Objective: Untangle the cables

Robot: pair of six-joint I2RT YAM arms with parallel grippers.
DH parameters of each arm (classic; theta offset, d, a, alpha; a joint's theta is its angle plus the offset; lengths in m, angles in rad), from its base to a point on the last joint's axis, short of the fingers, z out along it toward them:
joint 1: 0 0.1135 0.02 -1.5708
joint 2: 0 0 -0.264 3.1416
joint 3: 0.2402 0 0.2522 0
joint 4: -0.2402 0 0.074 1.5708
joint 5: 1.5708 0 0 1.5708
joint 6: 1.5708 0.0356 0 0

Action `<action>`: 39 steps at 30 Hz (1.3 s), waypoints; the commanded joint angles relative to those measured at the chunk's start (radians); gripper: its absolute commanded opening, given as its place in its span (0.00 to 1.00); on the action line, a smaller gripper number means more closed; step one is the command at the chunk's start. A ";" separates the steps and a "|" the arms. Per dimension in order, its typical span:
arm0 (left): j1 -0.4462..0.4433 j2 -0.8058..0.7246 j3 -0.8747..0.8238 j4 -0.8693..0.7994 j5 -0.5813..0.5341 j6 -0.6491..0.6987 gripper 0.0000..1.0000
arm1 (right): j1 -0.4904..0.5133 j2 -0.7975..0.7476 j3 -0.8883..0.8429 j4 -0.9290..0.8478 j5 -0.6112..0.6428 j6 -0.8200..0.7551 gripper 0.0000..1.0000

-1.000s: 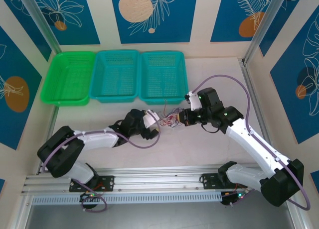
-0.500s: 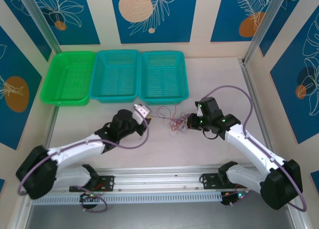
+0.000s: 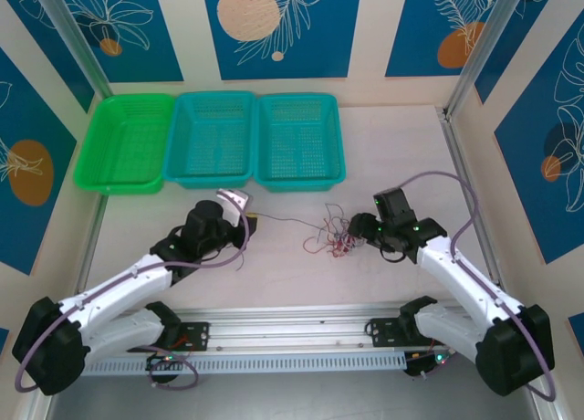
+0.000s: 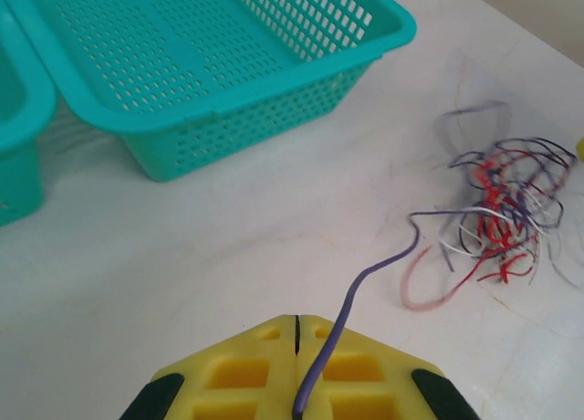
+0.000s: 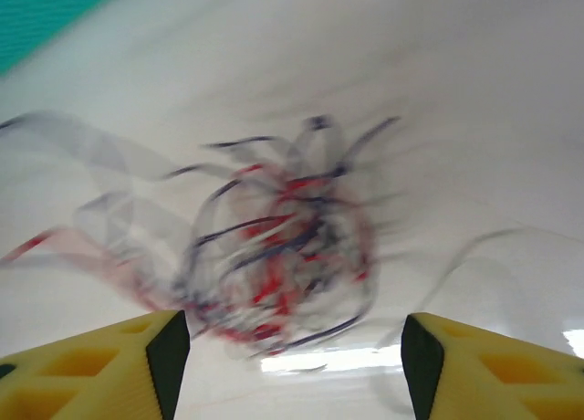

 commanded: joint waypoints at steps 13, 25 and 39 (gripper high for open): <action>0.005 -0.055 0.044 -0.052 -0.009 -0.027 0.00 | 0.419 0.577 0.315 0.021 0.561 -0.193 0.69; 0.039 -0.358 0.108 -0.440 -0.429 -0.061 0.00 | 0.232 0.688 0.241 -0.041 0.484 0.077 0.54; 0.311 -0.417 0.004 -0.419 -0.143 -0.196 0.00 | -0.090 0.341 -0.042 0.200 0.144 -0.019 0.34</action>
